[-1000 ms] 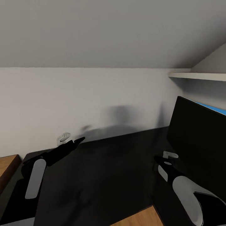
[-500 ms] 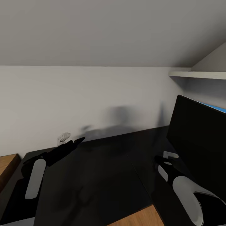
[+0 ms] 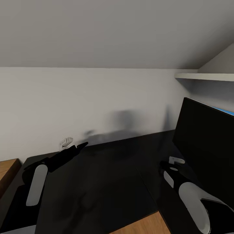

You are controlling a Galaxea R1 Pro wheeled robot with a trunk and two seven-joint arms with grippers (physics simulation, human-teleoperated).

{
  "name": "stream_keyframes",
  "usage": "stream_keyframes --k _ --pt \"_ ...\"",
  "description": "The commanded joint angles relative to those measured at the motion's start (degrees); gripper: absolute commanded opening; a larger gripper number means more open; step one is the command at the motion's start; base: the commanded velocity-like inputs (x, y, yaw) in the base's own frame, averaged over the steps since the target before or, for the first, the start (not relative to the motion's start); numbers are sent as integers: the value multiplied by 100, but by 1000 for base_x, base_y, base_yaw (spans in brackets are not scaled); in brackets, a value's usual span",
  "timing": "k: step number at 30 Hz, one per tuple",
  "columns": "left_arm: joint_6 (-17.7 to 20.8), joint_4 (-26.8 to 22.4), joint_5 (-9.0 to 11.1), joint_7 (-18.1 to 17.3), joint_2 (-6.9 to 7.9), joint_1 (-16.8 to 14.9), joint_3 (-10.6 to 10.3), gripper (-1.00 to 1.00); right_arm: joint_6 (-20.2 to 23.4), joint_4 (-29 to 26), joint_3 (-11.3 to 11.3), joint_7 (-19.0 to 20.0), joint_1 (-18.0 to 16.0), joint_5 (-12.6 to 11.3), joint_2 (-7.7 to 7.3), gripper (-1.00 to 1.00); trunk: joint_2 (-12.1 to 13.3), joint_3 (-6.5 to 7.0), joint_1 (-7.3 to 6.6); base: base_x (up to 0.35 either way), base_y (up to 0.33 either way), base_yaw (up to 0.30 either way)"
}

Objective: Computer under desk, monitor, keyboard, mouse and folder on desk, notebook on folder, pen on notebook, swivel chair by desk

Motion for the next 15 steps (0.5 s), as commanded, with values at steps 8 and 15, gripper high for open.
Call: stream_keyframes --k 8,15 --pt "29 -1 -24 -40 0 -5 10 100 -28 7 -27 0 -5 -3 3 100 -3 -6 0 0 0 0" --pt "29 -1 -24 -40 1 -5 10 100 -28 6 -27 0 -5 -3 3 100 -3 -6 0 0 0 0"
